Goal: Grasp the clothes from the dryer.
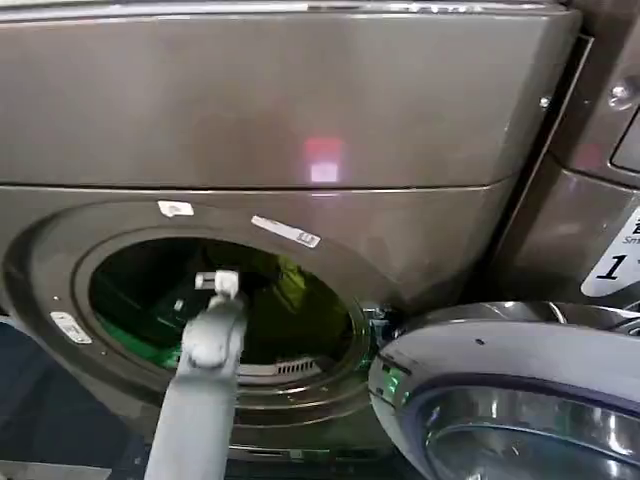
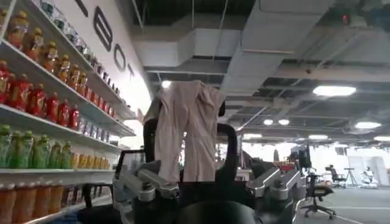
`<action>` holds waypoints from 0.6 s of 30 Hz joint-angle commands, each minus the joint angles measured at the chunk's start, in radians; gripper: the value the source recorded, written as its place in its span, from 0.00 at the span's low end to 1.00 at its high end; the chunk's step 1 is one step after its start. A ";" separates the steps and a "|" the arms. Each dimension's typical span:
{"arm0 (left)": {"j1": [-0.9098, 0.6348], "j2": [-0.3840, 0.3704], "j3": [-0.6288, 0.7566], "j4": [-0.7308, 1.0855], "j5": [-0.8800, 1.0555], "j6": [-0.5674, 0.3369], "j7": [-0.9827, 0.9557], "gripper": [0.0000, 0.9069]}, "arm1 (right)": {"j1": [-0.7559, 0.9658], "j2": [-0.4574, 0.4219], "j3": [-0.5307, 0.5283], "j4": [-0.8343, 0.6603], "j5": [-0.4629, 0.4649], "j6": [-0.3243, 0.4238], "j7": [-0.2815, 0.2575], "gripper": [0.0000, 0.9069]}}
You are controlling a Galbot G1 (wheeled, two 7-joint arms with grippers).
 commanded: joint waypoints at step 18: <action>-0.104 0.040 0.034 0.172 0.046 -0.326 0.404 1.00 | 0.020 0.022 -0.029 0.011 -0.011 0.001 -0.003 1.00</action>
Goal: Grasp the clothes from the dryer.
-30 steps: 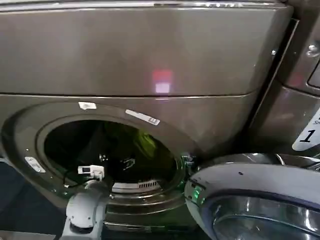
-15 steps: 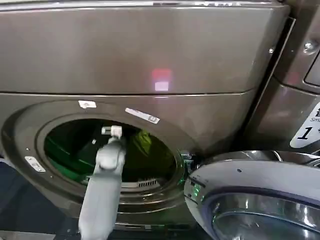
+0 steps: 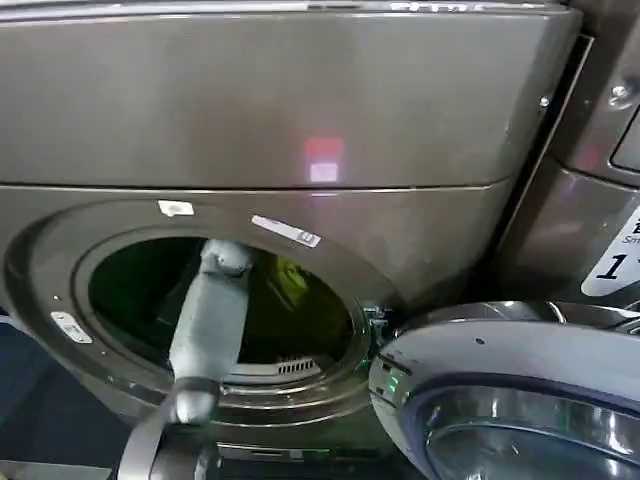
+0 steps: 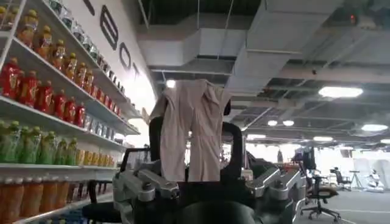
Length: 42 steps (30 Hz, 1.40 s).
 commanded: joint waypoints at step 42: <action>-0.023 0.051 -0.019 0.378 -0.279 0.001 0.036 0.00 | 0.014 -0.011 -0.049 -0.009 -0.050 0.009 -0.022 1.00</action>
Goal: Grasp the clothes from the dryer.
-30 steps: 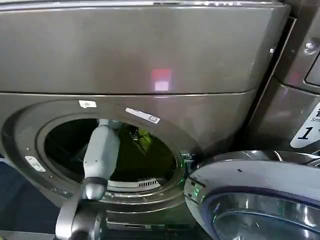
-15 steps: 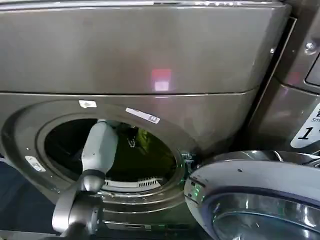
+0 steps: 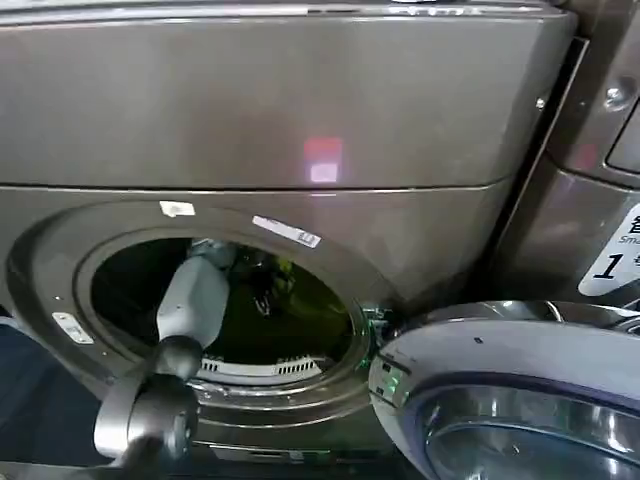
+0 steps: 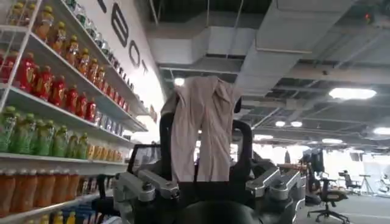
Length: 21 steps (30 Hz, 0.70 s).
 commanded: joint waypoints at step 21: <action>0.159 -0.006 -0.008 -0.401 -0.478 0.263 -0.563 0.00 | 0.025 0.018 -0.051 0.020 -0.009 -0.009 -0.006 1.00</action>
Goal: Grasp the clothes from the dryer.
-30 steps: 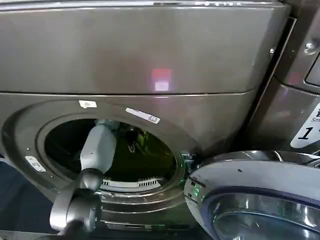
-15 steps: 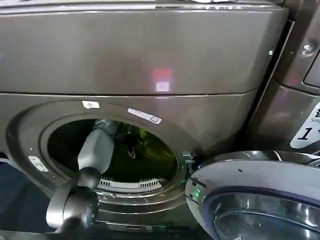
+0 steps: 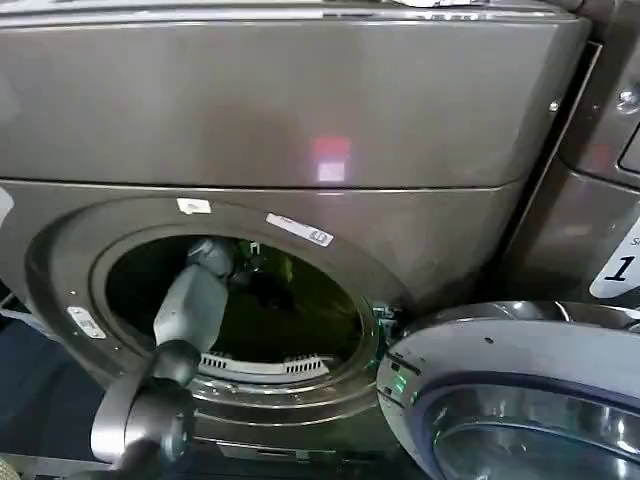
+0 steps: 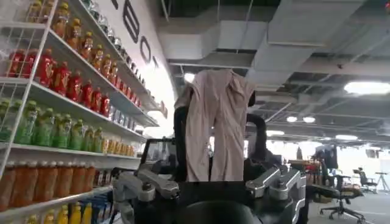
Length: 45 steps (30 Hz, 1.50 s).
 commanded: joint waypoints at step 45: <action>0.190 -0.075 0.014 -0.636 -0.827 0.529 -1.158 0.00 | 0.000 0.018 -0.016 0.062 0.039 -0.009 0.078 1.00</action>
